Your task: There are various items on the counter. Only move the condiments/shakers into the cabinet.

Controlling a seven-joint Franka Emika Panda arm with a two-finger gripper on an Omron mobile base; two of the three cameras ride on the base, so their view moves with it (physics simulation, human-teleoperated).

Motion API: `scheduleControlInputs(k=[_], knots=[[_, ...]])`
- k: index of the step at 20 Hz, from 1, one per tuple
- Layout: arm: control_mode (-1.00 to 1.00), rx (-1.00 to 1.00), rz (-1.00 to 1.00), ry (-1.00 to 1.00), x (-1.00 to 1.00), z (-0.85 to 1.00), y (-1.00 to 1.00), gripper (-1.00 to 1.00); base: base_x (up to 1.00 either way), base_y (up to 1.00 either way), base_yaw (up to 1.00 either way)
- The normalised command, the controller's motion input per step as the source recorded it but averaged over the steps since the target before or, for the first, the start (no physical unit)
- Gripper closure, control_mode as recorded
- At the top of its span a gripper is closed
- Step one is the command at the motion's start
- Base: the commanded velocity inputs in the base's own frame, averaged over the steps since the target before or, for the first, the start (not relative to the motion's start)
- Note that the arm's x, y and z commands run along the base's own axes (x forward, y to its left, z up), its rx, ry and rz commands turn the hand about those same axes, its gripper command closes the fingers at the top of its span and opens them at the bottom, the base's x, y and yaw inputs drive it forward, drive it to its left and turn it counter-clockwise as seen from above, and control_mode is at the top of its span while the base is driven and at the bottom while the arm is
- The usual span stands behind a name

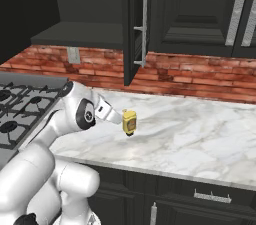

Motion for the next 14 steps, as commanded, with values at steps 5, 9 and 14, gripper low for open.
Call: scheduleControlInputs(k=[5, 9, 14], knots=[[-1.00, 0.04, 0.01, 0.00, 0.00, -0.04, -0.06, -1.00, 0.00, 0.00, 0.00], [-1.00, 0.07, 0.00, 0.00, 0.01, -0.17, 0.01, -1.00, 0.00, 0.00, 0.00], [-1.00, 0.14, 0.00, 0.04, 0.21, -0.04, 0.02, -1.00, 0.00, 0.00, 0.00]])
